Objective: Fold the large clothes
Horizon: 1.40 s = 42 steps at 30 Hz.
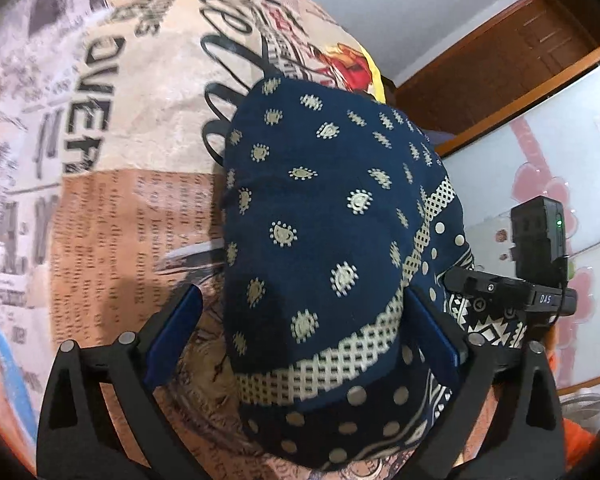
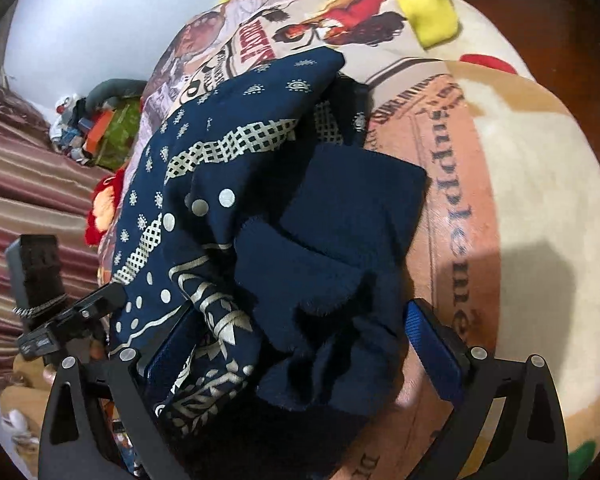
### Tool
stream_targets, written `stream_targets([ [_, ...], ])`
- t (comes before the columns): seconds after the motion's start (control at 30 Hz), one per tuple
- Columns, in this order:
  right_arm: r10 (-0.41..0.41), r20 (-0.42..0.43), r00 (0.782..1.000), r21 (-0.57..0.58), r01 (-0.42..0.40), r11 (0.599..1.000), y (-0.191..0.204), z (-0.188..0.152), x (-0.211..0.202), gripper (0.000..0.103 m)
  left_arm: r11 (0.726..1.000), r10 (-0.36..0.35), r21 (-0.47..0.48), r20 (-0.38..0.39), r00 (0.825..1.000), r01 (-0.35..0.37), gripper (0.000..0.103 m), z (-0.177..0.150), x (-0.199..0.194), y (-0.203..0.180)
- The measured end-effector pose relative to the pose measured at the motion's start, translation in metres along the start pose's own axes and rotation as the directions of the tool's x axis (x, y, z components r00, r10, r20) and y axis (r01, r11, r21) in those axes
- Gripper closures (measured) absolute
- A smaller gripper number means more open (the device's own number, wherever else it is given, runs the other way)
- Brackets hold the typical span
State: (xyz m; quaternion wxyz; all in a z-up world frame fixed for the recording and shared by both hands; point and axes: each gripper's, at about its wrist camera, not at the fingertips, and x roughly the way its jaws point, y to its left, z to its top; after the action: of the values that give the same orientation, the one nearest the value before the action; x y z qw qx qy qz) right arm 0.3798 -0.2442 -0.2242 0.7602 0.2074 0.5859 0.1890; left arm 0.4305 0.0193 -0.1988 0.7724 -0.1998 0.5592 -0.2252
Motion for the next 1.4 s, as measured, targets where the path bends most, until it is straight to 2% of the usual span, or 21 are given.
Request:
stream_targets([
  [0.13, 0.038, -0.030, 0.999, -0.006, -0.038, 0.999, 0.003, 0.008, 0.012, 0.001, 0.995, -0.081, -0.062, -0.038, 0.996, 0.079, 0.000, 0.008, 0.018, 0.011],
  [0.33, 0.099, -0.054, 0.994, -0.013, -0.100, 0.995, 0.013, 0.022, 0.032, 0.001, 0.987, -0.138, -0.090, -0.069, 0.988, 0.132, 0.000, 0.018, 0.037, 0.016],
  [0.47, 0.119, -0.056, 0.991, -0.026, -0.121, 0.992, 0.016, 0.029, 0.041, 0.002, 0.968, -0.212, -0.157, -0.100, 0.972, 0.195, 0.000, 0.023, 0.054, 0.021],
  [0.6, 0.127, -0.056, 0.990, -0.035, -0.130, 0.991, 0.021, 0.035, 0.050, 0.002, 0.952, -0.251, -0.201, -0.082, 0.965, 0.230, 0.000, 0.021, 0.058, 0.030],
  [0.67, 0.141, -0.050, 0.989, -0.033, -0.143, 0.989, 0.022, 0.039, 0.056, 0.003, 0.945, -0.264, -0.218, -0.075, 0.962, 0.243, 0.006, 0.018, 0.055, 0.032],
  [0.73, 0.154, -0.048, 0.987, -0.030, -0.155, 0.987, 0.019, 0.040, 0.056, 0.005, 0.942, -0.264, -0.230, -0.067, 0.962, 0.243, 0.011, 0.017, 0.052, 0.033],
  [0.8, 0.170, -0.056, 0.984, -0.026, -0.171, 0.985, 0.019, 0.042, 0.058, 0.011, 0.950, -0.238, -0.221, -0.054, 0.970, 0.220, 0.014, 0.013, 0.046, 0.031],
  [0.97, 0.237, -0.062, 0.969, 0.015, -0.237, 0.971, 0.017, 0.040, 0.057, 0.040, 0.965, -0.182, -0.196, -0.032, 0.983, 0.172, 0.020, 0.002, 0.030, 0.018],
  [1.07, 0.262, -0.064, 0.963, 0.015, -0.261, 0.965, 0.024, 0.037, 0.055, 0.048, 0.970, -0.166, -0.183, -0.018, 0.986, 0.160, 0.021, -0.003, 0.016, 0.012],
  [1.2, 0.240, -0.056, 0.969, -0.047, -0.242, 0.969, 0.051, 0.033, 0.046, 0.051, 0.974, -0.158, -0.164, 0.017, 0.987, 0.159, 0.021, -0.001, 0.000, 0.003],
  [1.4, 0.241, -0.026, 0.970, -0.140, -0.242, 0.960, 0.096, 0.025, 0.023, 0.052, 0.978, -0.155, -0.122, 0.105, 0.982, 0.168, 0.021, -0.011, -0.045, -0.007],
])
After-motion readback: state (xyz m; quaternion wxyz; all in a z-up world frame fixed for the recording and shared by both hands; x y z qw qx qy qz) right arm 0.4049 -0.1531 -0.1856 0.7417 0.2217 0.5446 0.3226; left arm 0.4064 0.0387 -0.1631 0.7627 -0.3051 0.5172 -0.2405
